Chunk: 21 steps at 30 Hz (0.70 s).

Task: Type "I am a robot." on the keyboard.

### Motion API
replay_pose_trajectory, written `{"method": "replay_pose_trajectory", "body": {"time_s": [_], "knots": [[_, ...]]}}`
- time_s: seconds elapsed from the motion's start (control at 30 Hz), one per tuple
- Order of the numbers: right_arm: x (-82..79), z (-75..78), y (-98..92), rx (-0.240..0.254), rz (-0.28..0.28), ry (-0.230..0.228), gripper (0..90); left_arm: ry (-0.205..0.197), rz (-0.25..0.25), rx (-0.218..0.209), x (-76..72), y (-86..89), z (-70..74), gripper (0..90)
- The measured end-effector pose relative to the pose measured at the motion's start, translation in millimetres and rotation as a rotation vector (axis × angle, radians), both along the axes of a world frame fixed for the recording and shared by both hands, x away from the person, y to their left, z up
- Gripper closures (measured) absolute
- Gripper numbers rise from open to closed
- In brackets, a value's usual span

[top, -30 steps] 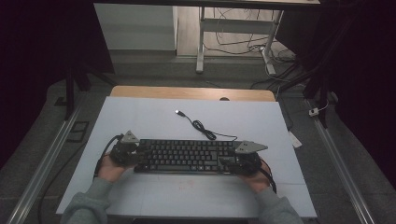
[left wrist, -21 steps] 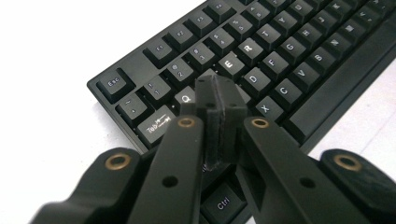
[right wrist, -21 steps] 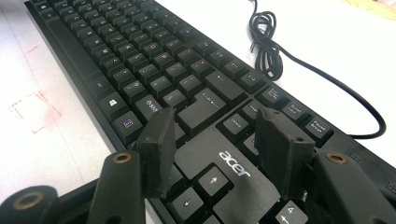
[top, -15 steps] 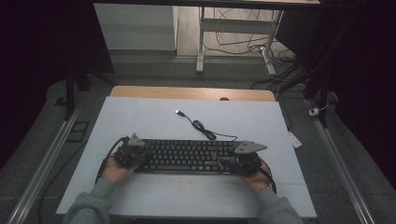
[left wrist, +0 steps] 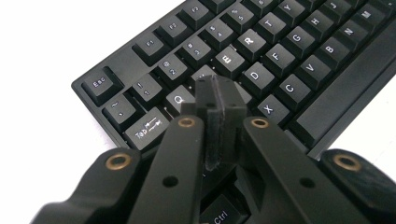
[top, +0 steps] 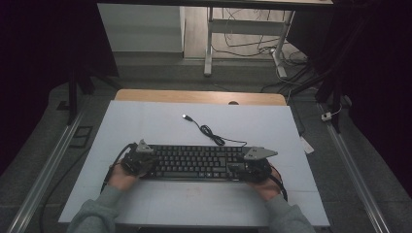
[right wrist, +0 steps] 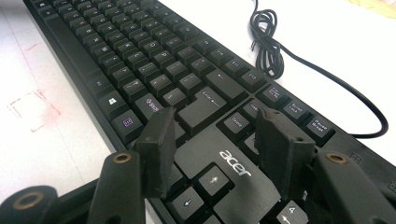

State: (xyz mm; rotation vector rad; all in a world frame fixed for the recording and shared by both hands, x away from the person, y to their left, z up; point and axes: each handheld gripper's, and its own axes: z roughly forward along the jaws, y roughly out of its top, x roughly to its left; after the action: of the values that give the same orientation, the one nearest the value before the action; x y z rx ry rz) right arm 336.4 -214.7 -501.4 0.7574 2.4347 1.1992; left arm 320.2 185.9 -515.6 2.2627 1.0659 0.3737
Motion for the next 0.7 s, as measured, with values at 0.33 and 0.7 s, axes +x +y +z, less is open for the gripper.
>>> {"method": "replay_pose_trajectory", "body": {"time_s": [0.33, 0.7], "knots": [[-0.4, 0.5, 0.0, -0.002, 0.0, -0.001, 48.6, -0.003, 0.005, -0.024, 0.5, -0.6, -0.4, 88.9], [-0.3, 1.5, -0.8, 0.001, 0.001, -0.007, 48.6, -0.085, 0.057, -0.145, -7.0, 22.3, 22.0, 82.3]]}}
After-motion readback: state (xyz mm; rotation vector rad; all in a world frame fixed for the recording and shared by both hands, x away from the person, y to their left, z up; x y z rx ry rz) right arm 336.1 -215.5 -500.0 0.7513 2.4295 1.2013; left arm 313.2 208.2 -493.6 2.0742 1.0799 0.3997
